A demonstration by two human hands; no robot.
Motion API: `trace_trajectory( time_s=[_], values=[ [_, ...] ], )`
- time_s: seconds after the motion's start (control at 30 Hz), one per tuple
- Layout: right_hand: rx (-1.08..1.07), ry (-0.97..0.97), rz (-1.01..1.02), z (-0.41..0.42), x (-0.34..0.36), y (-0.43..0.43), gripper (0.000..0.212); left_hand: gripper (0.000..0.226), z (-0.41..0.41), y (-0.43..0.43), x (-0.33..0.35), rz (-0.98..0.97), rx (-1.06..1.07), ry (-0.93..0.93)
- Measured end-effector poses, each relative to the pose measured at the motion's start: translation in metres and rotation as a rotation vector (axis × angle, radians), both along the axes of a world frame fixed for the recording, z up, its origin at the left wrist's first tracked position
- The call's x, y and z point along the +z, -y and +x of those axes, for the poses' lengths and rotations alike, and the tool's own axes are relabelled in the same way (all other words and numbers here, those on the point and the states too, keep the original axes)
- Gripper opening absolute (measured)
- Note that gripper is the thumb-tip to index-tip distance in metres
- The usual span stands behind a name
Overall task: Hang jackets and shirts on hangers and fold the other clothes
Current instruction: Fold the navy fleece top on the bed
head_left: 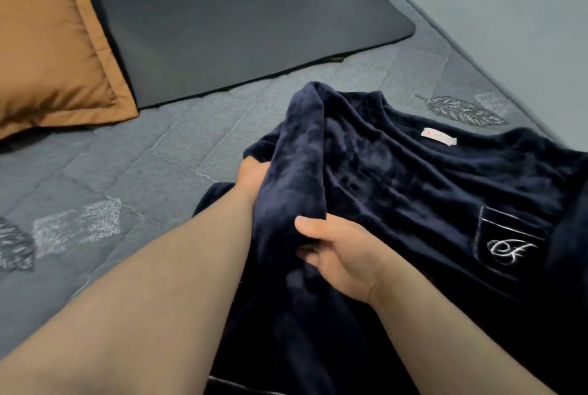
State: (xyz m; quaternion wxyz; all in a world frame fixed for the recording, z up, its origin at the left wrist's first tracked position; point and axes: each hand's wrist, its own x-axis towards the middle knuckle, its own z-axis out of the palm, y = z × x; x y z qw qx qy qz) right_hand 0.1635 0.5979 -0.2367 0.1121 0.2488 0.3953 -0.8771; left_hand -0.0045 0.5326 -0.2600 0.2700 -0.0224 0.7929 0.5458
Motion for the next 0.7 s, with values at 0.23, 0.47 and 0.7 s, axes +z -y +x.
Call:
trace_trajectory(
  time_s=[0.23, 0.47, 0.7],
  values=[
    [-0.323, 0.02, -0.069, 0.049, 0.007, 0.009, 0.027, 0.016, 0.007, -0.005, 0.014, 0.074, -0.015, 0.345],
    [-0.183, 0.156, 0.071, 0.082, 0.025, 0.026, 0.03, 0.038, 0.021, 0.009, 0.022, 0.298, -0.029, 0.363],
    [-0.106, 0.365, 0.041, 0.103, 0.023, 0.057, 0.03, 0.033, 0.121, 0.1, 0.052, 0.413, 0.026, 0.589]
  ],
)
